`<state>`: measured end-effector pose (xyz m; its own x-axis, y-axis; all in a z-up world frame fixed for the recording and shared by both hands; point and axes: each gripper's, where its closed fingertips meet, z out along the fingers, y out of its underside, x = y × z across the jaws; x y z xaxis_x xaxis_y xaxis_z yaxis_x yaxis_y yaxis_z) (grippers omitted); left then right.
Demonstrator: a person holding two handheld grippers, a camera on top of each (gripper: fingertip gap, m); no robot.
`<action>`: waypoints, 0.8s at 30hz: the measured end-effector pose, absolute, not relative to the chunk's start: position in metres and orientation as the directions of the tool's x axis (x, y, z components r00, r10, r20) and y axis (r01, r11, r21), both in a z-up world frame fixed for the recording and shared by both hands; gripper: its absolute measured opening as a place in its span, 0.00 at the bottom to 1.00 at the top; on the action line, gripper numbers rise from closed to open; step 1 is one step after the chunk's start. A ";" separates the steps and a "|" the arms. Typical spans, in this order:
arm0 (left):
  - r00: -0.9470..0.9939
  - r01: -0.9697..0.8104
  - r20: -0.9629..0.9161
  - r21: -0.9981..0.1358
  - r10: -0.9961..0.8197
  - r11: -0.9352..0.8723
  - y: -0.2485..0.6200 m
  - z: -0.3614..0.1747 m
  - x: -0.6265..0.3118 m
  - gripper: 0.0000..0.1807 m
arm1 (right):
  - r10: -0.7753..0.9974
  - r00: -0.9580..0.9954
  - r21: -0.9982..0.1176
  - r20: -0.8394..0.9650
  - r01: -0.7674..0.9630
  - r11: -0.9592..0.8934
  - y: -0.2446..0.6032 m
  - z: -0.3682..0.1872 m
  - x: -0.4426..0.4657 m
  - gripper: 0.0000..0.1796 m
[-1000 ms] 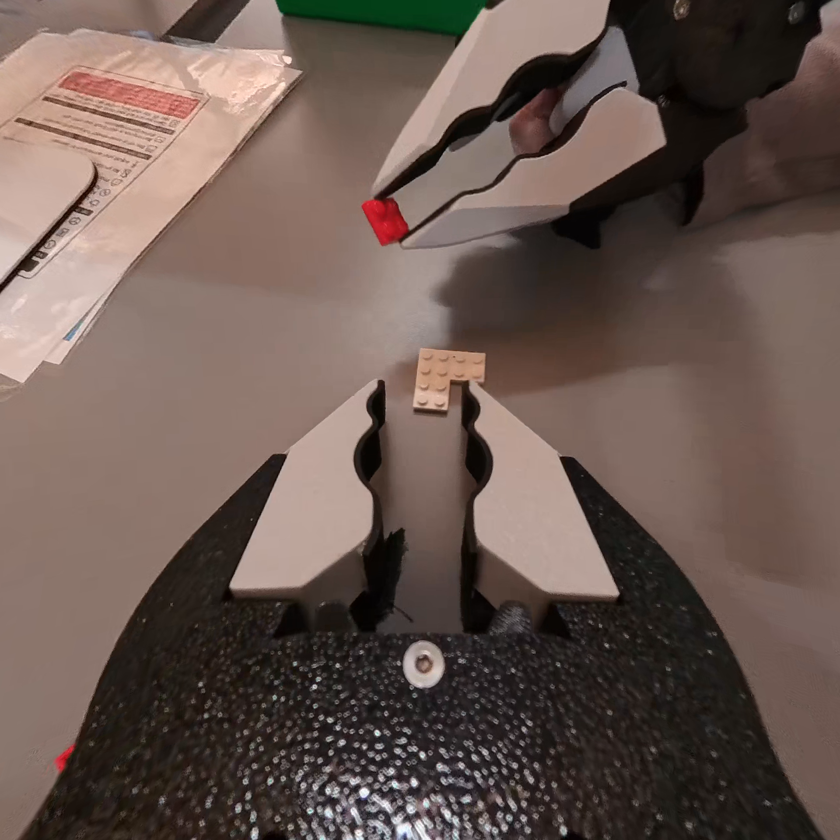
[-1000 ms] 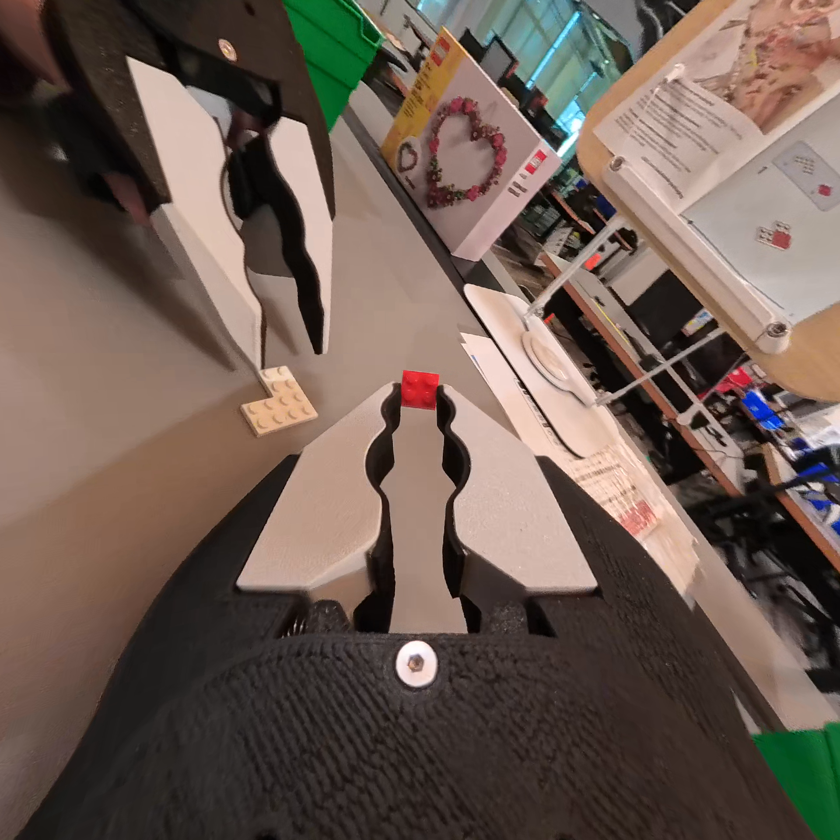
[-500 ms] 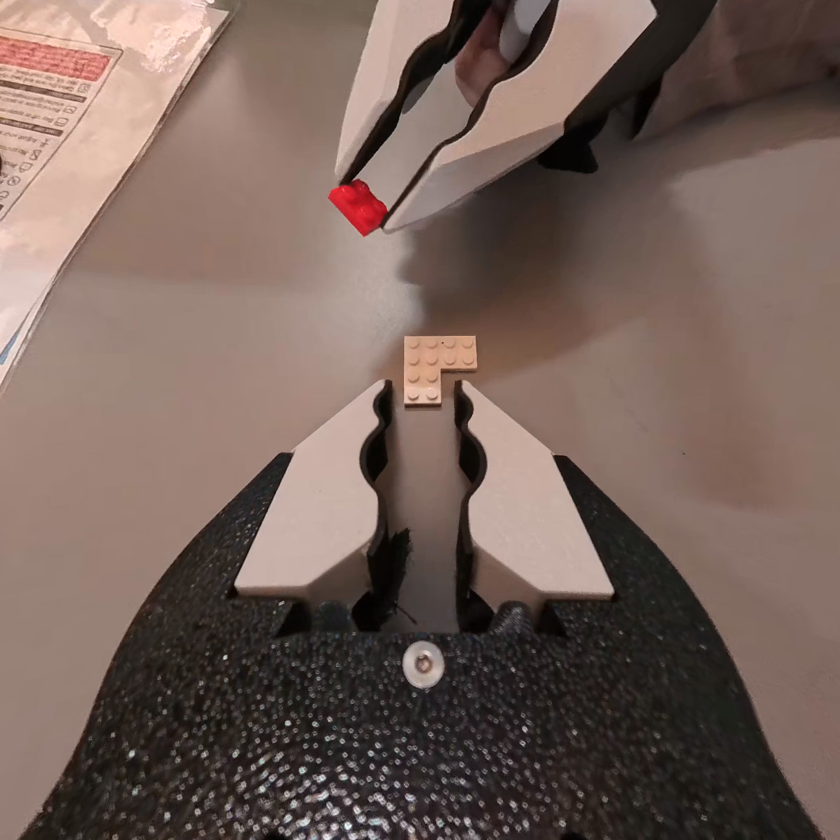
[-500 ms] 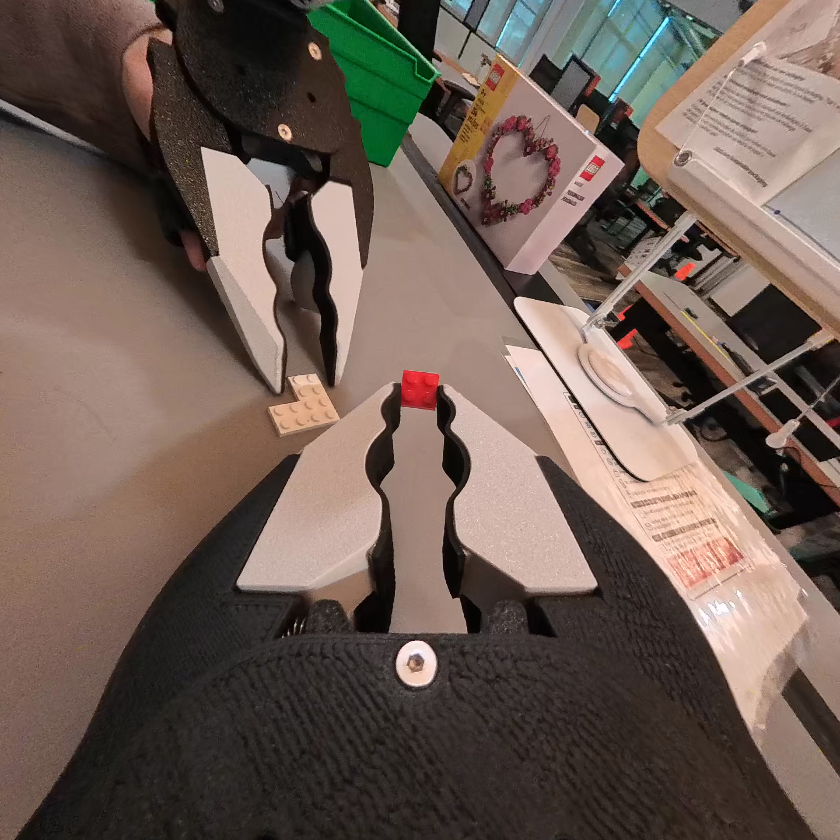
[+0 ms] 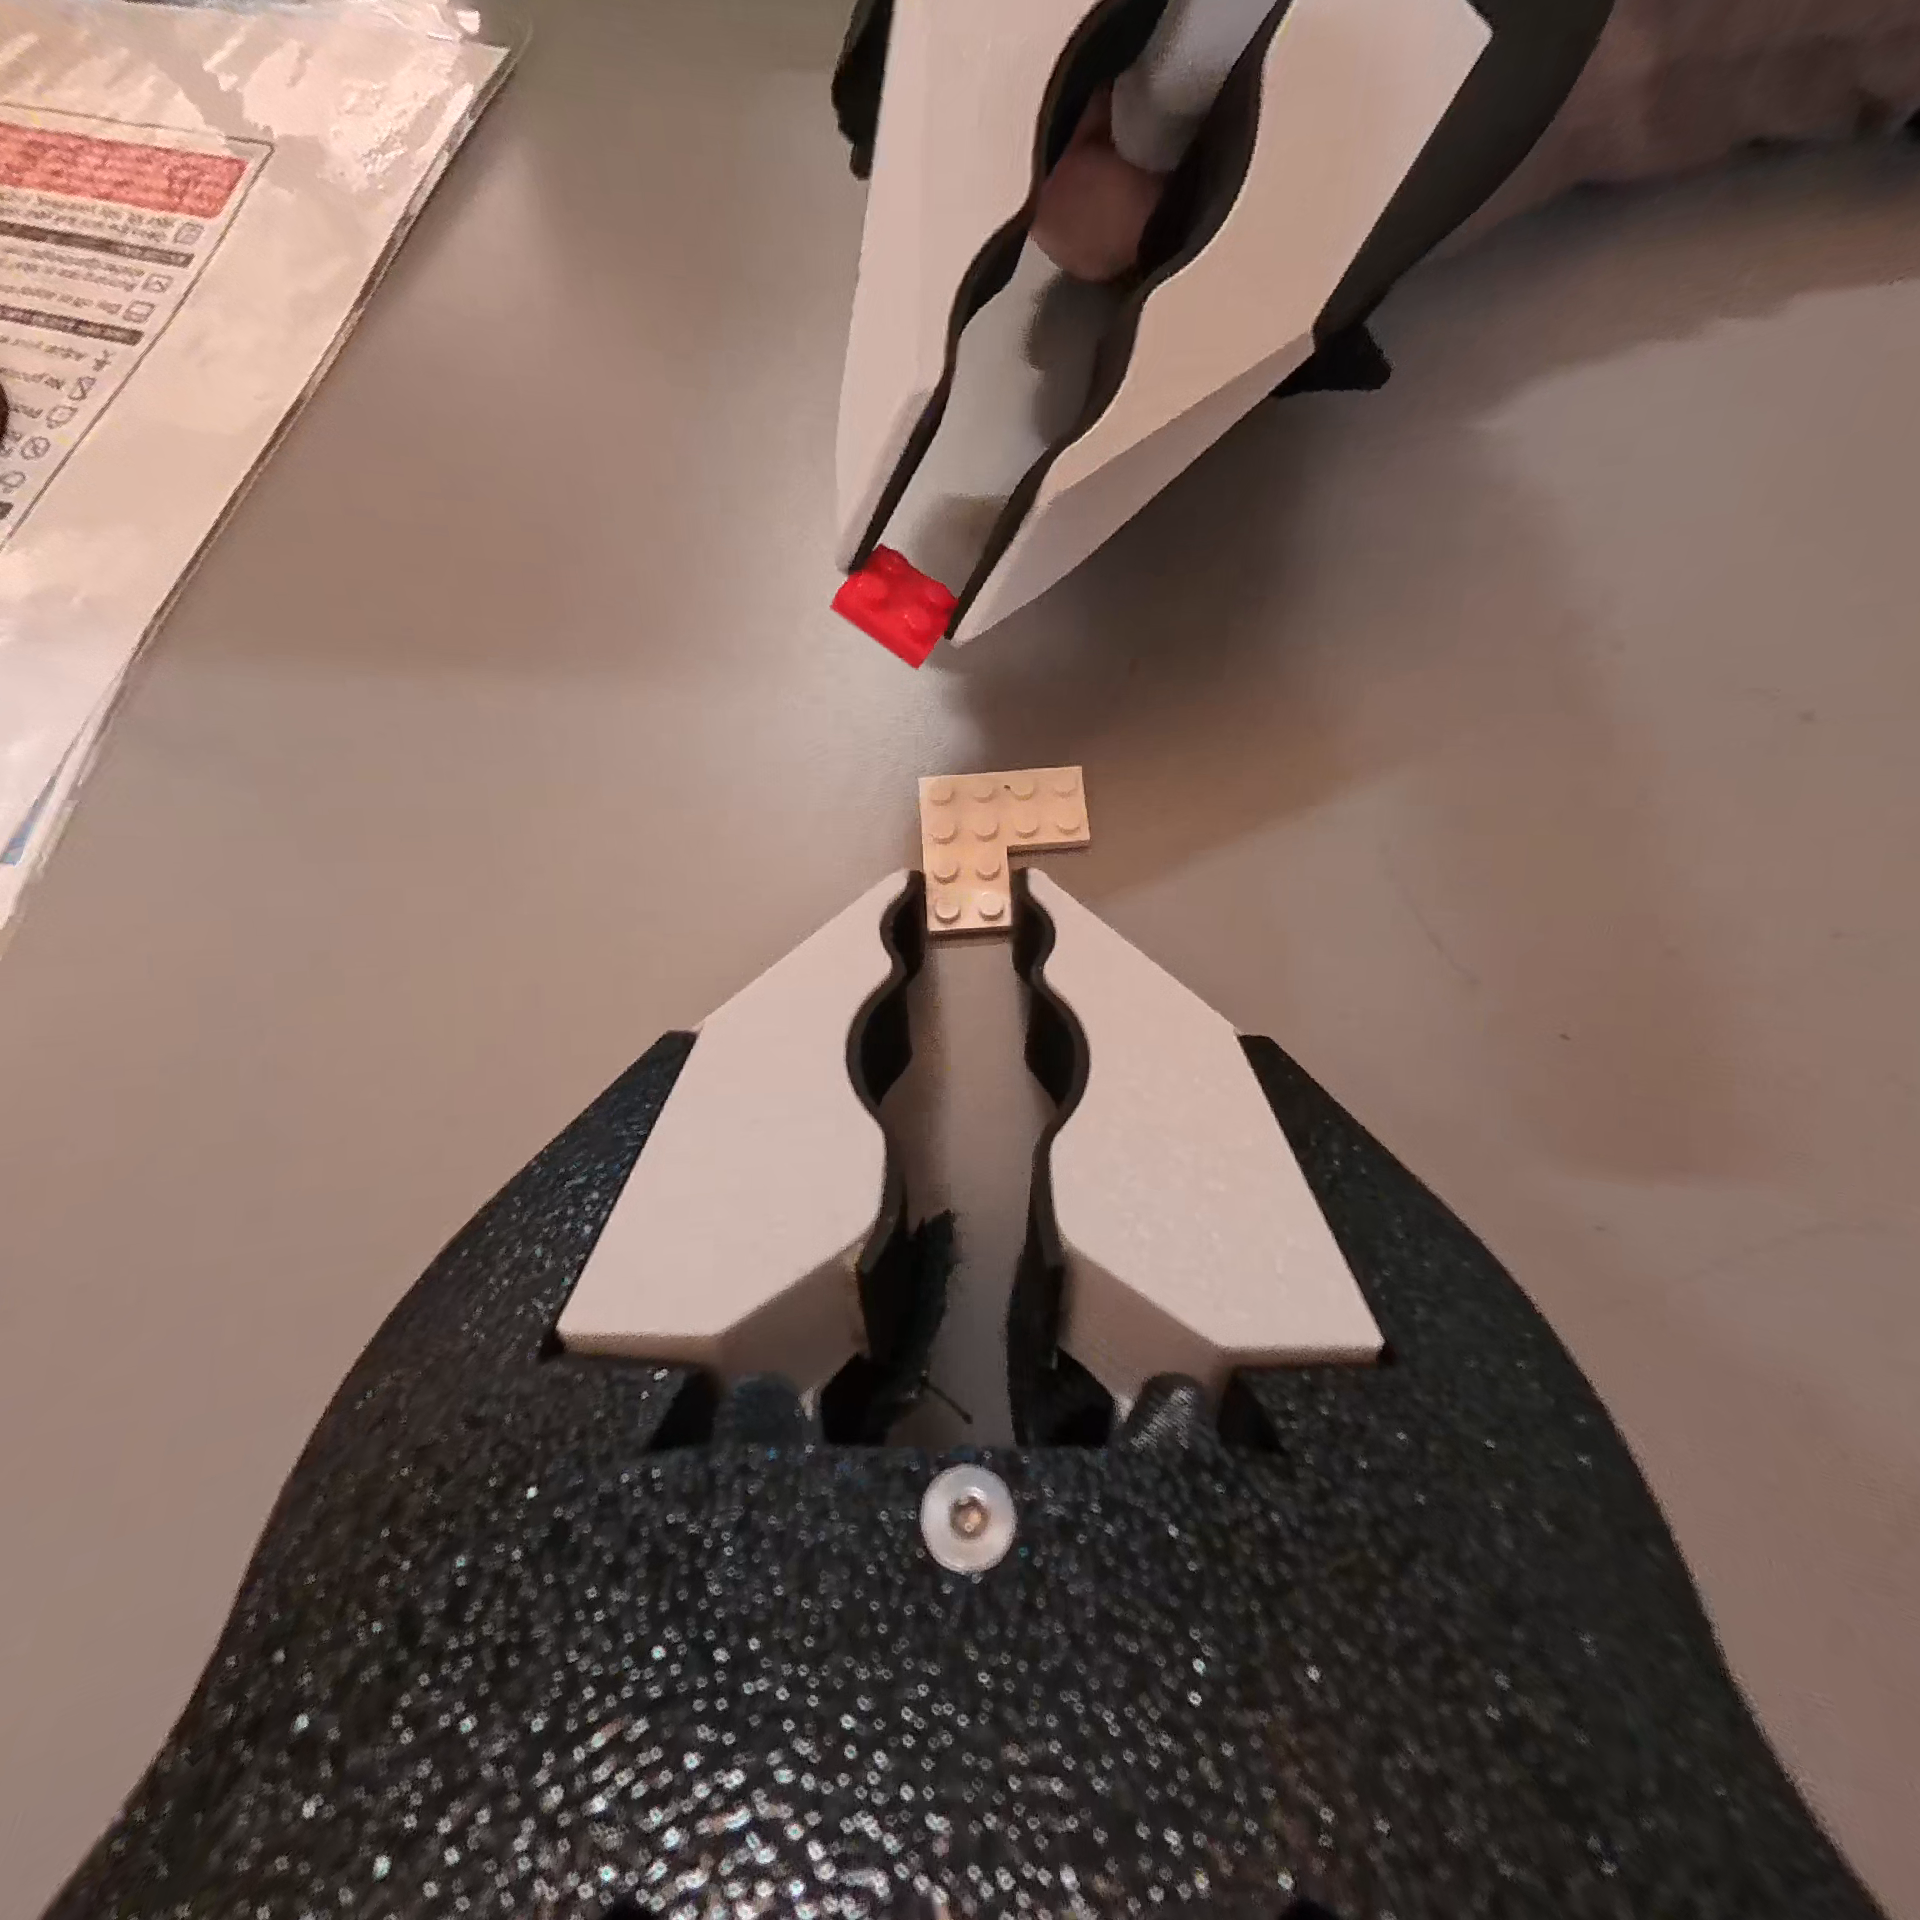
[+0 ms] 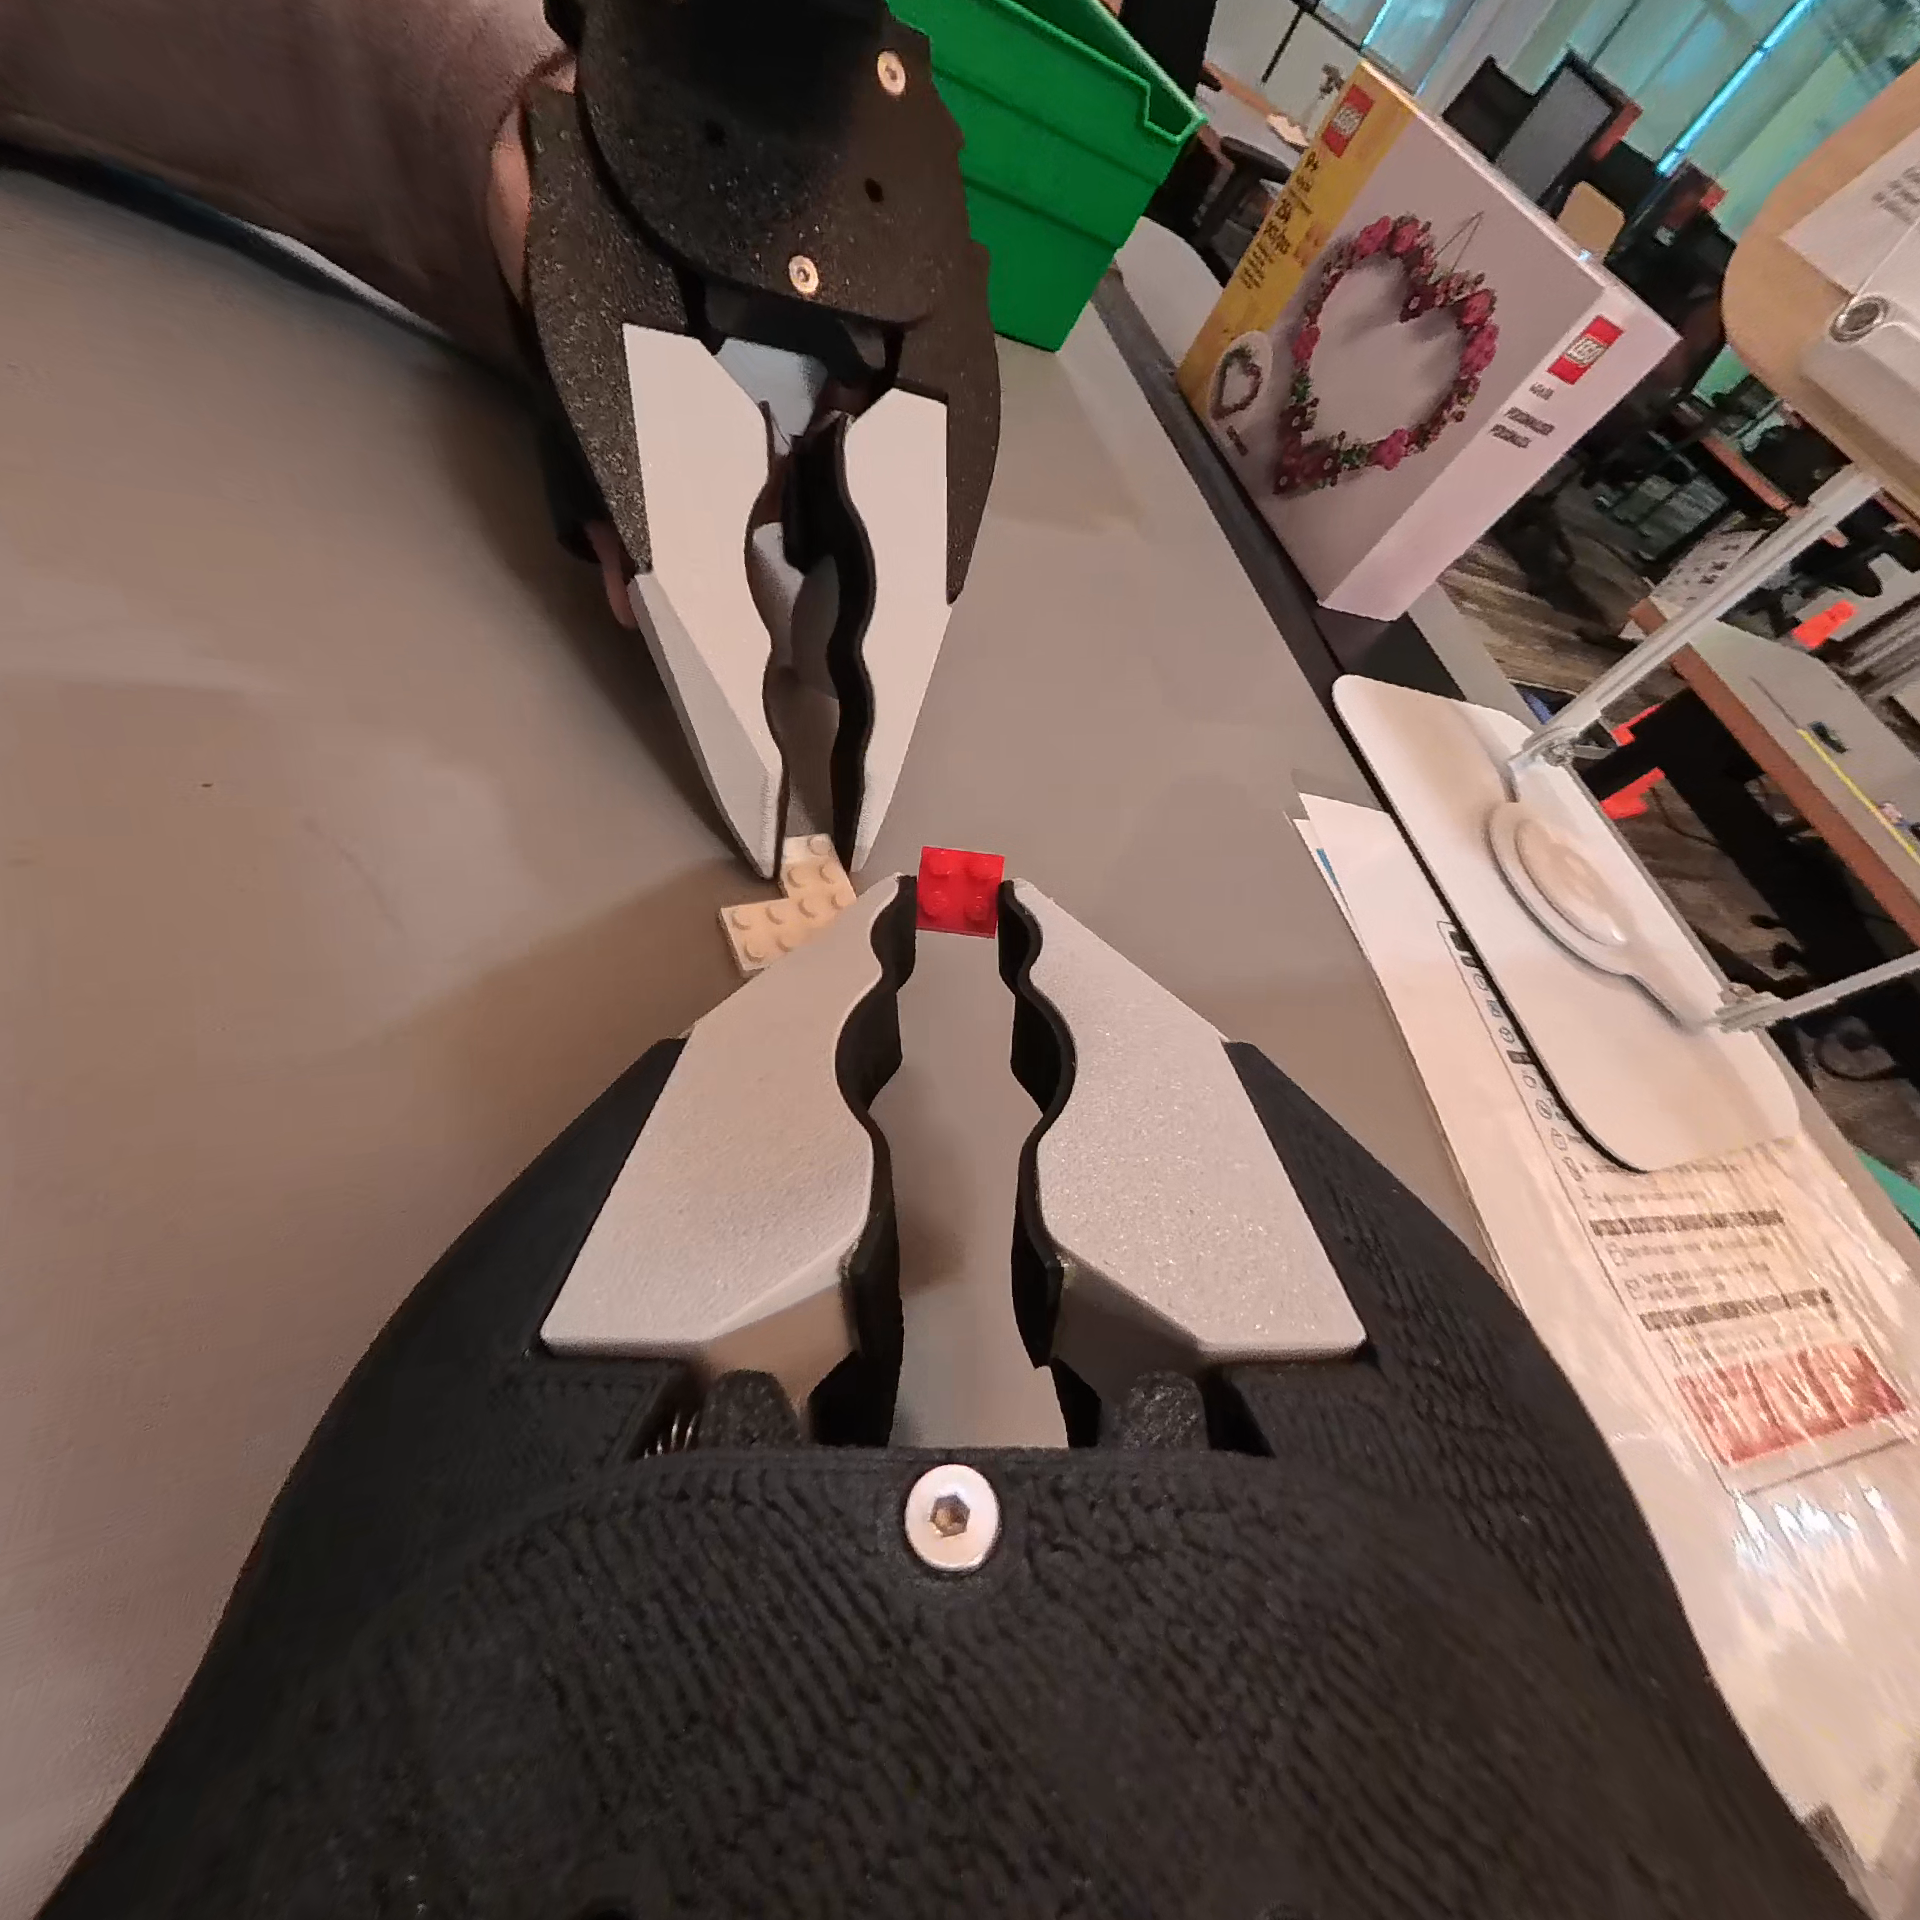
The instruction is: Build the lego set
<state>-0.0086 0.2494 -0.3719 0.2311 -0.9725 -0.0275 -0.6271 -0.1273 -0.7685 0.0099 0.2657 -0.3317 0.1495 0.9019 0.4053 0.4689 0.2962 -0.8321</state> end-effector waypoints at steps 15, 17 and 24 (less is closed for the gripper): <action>0.186 -0.612 -0.046 -0.787 -0.981 -0.079 0.246 -0.369 -0.006 0.08 | 0.962 -0.115 -0.792 0.249 0.548 0.271 0.246 -0.358 0.004 0.08; 0.182 -0.609 -0.040 -0.789 -0.983 -0.080 0.245 -0.369 -0.006 0.08 | 0.966 -0.140 -0.788 0.219 0.558 0.260 0.245 -0.361 0.005 0.08; 0.178 -0.616 -0.020 -0.782 -0.984 -0.095 0.245 -0.371 -0.006 0.08 | 0.960 -0.188 -0.775 0.206 0.567 0.277 0.243 -0.361 0.002 0.08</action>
